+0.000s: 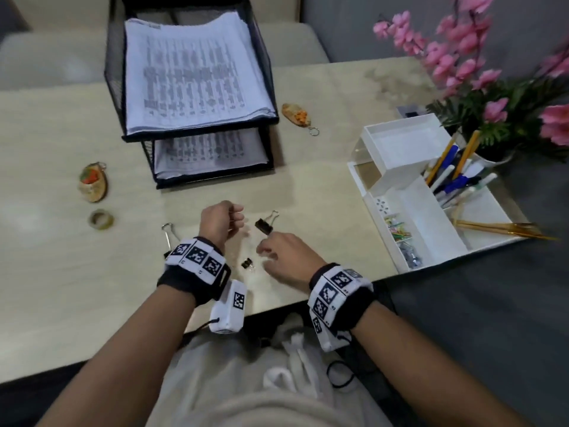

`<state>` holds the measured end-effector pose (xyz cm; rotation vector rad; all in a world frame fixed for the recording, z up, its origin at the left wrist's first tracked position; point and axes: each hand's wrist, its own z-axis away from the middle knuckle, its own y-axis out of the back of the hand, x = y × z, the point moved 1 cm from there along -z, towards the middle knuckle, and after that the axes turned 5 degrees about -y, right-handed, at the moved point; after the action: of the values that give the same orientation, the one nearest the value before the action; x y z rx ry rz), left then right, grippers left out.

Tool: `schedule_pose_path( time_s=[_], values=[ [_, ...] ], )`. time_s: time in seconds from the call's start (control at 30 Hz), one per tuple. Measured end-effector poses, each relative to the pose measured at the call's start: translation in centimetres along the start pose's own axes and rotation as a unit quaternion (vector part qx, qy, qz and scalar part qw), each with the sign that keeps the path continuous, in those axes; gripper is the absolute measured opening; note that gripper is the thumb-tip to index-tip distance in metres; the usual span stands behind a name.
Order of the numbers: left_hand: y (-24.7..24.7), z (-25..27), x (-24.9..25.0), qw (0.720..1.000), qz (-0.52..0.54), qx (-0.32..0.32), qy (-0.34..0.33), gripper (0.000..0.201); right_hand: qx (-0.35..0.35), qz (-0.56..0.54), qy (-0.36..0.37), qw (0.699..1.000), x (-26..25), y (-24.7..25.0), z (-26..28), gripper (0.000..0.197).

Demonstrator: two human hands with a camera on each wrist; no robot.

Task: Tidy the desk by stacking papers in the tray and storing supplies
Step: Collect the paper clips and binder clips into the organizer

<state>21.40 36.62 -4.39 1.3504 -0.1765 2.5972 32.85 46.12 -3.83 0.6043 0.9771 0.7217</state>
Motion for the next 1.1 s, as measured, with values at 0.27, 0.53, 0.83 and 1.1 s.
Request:
schedule_pose_path(
  time_s=[0.27, 0.53, 0.83, 1.1],
  values=[
    [4.9, -0.2, -1.2, 0.991, 0.082, -0.045, 0.091, 0.023, -0.002, 0.086, 0.037, 0.996, -2.4, -2.8, -1.7, 0.023],
    [4.4, 0.7, -2.8, 0.976, 0.114, -0.126, 0.137, 0.04, 0.151, -0.133, 0.005, 0.98, -4.8, -1.4, -3.0, 0.013],
    [5.6, -0.1, -2.4, 0.957, 0.204, -0.074, 0.192, 0.038, 0.237, -0.126, -0.076, 0.96, -4.2, 0.8, -5.2, 0.009],
    [8.5, -0.6, -0.8, 0.961, 0.25, -0.045, 0.112, 0.027, 0.187, 0.0, -0.141, 0.972, -3.4, -1.9, -5.4, 0.024]
  ],
)
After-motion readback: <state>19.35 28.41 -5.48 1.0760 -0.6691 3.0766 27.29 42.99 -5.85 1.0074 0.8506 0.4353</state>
